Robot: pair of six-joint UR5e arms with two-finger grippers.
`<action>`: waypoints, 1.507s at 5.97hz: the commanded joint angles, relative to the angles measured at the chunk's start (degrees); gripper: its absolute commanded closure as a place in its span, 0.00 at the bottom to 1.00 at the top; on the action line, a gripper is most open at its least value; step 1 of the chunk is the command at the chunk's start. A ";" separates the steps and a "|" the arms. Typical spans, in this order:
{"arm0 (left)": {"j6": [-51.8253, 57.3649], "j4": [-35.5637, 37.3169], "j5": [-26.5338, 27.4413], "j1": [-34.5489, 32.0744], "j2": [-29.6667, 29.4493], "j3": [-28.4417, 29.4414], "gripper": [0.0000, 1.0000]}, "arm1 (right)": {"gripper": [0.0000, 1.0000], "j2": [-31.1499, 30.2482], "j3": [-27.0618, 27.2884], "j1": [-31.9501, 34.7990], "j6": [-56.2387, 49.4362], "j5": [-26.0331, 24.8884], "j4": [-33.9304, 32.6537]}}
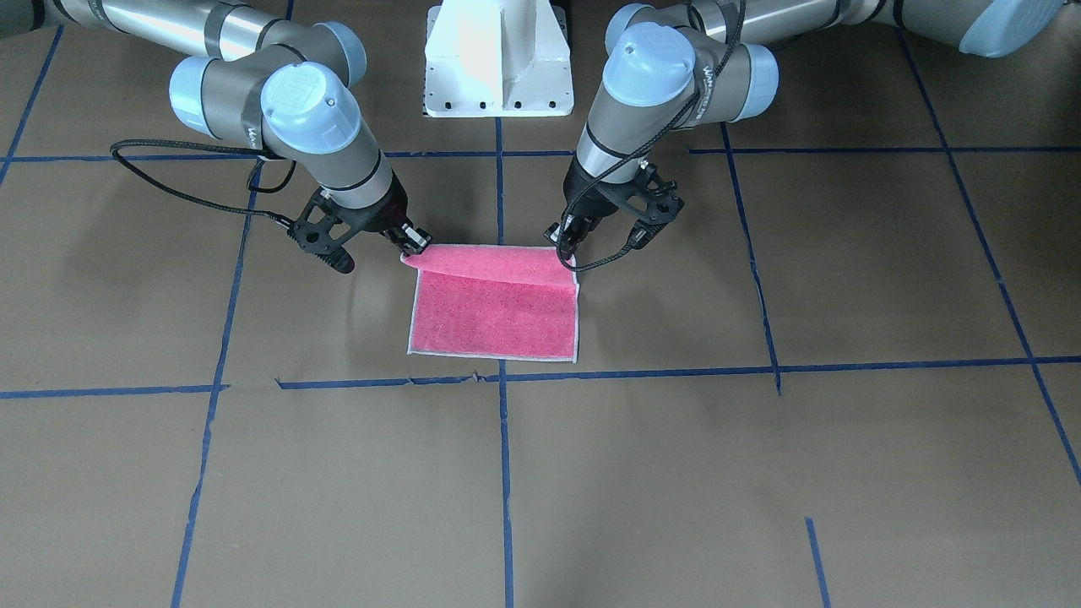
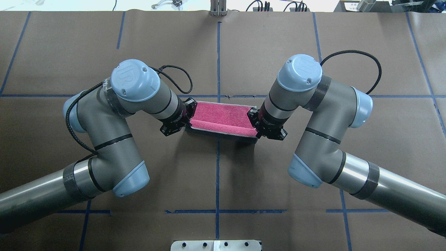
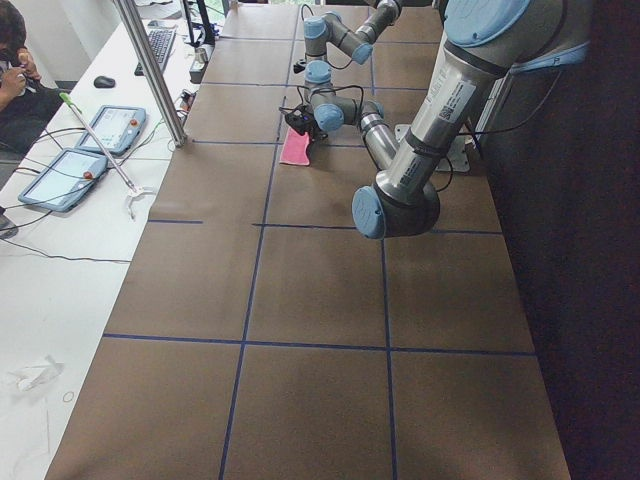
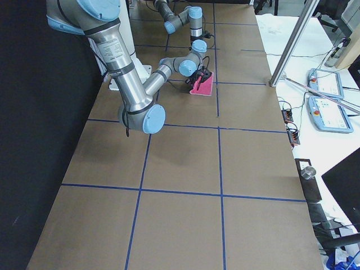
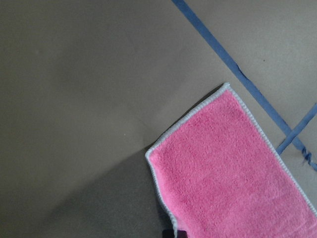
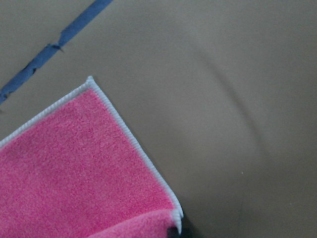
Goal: Fold towel twice with both arms
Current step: 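Carry the held edge over the towel toward its far edge with both grippers, then lower the edge onto the far edge and open both grippers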
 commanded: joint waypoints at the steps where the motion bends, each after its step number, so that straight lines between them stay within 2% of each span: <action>1: -2.66 -3.91 0.08 0.04 -0.09 2.77 0.99 | 1.00 1.50 -2.52 0.00 0.01 0.22 0.01; 2: -4.16 -7.68 0.08 0.12 0.00 5.23 0.99 | 1.00 2.47 -3.84 -0.01 0.01 0.22 0.09; 4: -6.26 -8.16 0.17 -0.05 -1.14 6.39 0.99 | 1.00 4.40 -5.60 0.17 0.01 0.31 0.09; 5: -7.59 -9.29 0.17 -0.14 -1.49 7.26 0.99 | 1.00 6.32 -8.13 0.52 0.01 0.57 0.18; 9: -11.82 -12.38 0.26 -2.42 -2.46 9.73 0.99 | 1.00 6.43 -9.47 2.89 -0.08 2.16 0.18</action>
